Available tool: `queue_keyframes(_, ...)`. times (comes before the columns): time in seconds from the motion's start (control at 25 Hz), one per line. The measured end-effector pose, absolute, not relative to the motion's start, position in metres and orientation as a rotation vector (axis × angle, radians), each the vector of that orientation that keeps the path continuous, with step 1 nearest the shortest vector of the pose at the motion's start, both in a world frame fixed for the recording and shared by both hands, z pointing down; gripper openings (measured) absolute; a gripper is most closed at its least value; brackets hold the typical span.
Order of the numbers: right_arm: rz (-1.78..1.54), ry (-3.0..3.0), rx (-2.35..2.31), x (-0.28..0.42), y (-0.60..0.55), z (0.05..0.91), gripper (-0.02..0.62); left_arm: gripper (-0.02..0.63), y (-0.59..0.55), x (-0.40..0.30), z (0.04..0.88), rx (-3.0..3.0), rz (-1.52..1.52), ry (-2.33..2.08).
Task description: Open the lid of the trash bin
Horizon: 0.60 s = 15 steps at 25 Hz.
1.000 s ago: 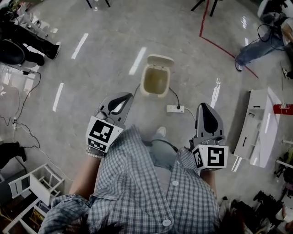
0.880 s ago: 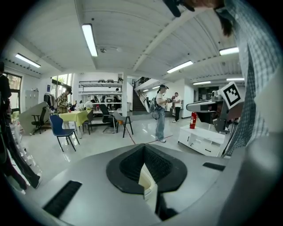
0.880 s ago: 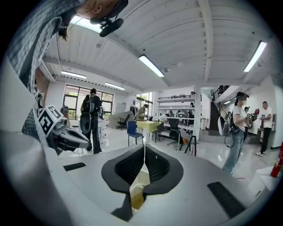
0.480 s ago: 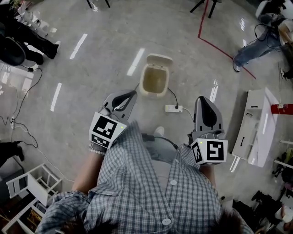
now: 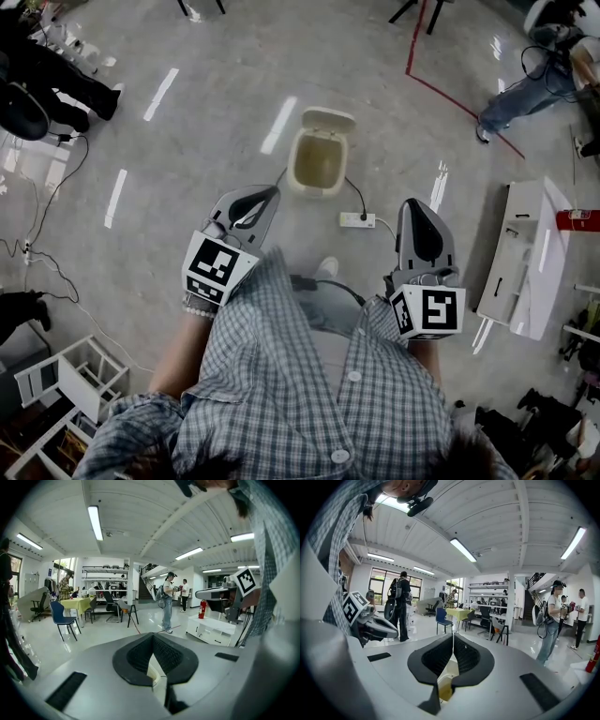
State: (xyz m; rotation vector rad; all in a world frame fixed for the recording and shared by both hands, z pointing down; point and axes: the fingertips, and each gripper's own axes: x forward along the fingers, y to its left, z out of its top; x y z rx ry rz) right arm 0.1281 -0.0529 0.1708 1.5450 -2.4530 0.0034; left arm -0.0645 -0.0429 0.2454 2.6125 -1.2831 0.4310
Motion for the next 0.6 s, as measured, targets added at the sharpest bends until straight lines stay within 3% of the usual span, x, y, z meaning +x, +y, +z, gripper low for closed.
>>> queue_keyframes(0.6, 0.021, -2.436, 1.552, 0.1286, -0.0464, 0.1733, 0.022, -0.002, -0.0392, -0.0617, 0.2469, 2.614, 0.434, -1.265)
